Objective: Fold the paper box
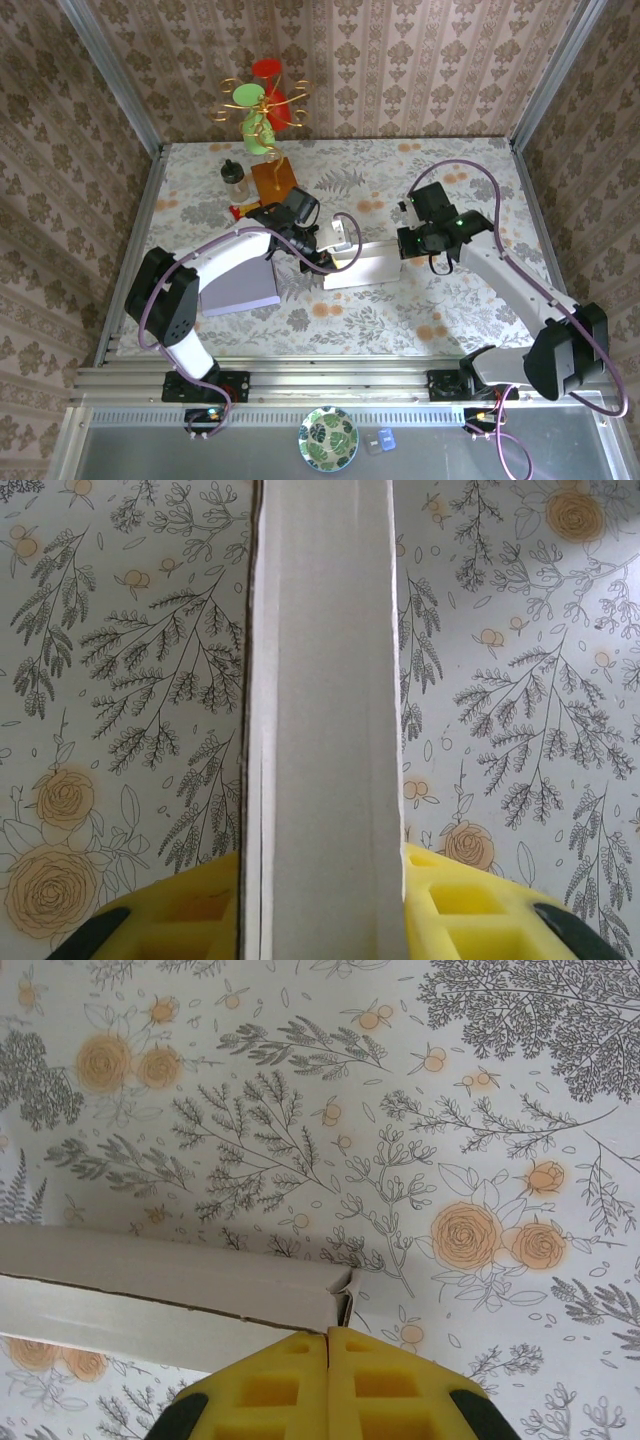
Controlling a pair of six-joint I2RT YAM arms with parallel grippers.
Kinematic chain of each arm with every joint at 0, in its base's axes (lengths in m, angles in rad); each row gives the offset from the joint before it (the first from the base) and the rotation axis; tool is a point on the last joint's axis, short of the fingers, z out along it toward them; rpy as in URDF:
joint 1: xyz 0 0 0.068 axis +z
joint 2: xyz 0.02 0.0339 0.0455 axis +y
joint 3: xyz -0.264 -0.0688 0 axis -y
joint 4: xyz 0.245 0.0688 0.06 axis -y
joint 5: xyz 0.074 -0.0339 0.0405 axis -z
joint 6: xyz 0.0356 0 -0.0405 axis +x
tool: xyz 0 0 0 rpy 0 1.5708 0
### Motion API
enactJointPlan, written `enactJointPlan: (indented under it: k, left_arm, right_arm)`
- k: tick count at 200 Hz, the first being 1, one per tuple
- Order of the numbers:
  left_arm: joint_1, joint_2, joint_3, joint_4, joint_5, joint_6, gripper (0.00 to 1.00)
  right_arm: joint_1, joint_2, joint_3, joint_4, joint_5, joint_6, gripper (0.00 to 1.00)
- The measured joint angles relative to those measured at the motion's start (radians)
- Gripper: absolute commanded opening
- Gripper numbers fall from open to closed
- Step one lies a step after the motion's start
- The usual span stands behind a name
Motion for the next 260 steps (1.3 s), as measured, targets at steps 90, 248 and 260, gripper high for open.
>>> enactJointPlan:
  k: [90, 248, 260]
  left_arm:
    - [-0.006, -0.002, -0.002, 0.035, -0.019, -0.035, 0.38]
    - [-0.015, -0.027, -0.024, 0.069, -0.034, -0.081, 0.33]
    - [-0.015, -0.027, -0.024, 0.071, -0.037, -0.084, 0.37]
  right_arm:
    - [0.016, -0.174, -0.221, 0.218, 0.040, 0.111, 0.00]
    - [0.028, -0.122, -0.171, 0.171, 0.098, 0.039, 0.00]
    - [0.028, -0.135, -0.187, 0.187, 0.098, 0.039, 0.00]
